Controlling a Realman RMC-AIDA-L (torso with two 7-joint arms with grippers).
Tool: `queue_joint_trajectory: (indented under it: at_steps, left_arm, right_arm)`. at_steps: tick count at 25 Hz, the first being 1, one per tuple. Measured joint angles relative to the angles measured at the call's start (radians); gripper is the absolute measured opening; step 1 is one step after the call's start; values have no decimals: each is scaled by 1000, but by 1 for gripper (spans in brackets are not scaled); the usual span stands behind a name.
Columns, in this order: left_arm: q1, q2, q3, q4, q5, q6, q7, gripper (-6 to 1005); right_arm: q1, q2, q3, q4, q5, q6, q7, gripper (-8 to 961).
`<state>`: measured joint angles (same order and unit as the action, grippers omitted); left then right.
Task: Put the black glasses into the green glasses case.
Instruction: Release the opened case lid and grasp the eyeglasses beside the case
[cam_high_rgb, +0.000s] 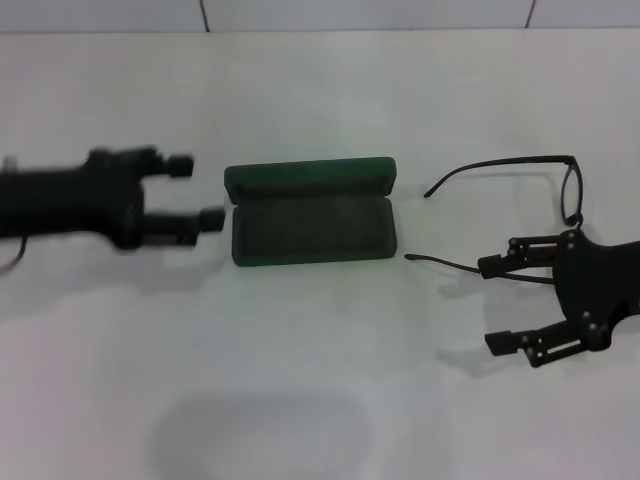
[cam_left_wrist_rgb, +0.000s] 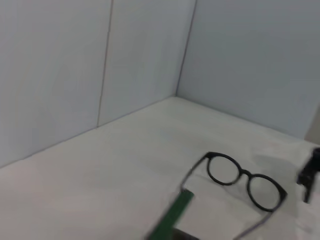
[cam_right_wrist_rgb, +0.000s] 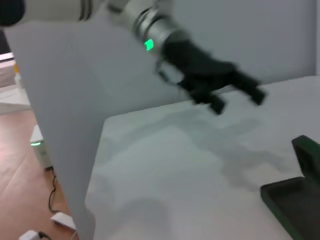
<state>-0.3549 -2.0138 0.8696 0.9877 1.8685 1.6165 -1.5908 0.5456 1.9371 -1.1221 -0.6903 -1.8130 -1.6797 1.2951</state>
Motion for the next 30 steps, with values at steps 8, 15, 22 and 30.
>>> queue_joint_trajectory:
  at_steps: [8, 15, 22, 30]
  left_arm:
    - [101, -10, 0, -91, -25, 52, 166, 883]
    - [127, -5, 3, -112, 18, 127, 242, 879]
    - [111, -12, 5, -116, 73, 138, 264, 879]
    - [69, -11, 8, -161, 82, 151, 319, 879]
  right_arm:
    - [5, -37, 56, -26, -12, 29, 239, 860]
    - [113, -96, 58, -160, -201, 36, 711, 857]
    - [297, -140, 59, -188, -420, -41, 1107, 856]
    - [440, -145, 59, -124, -651, -77, 1400, 855]
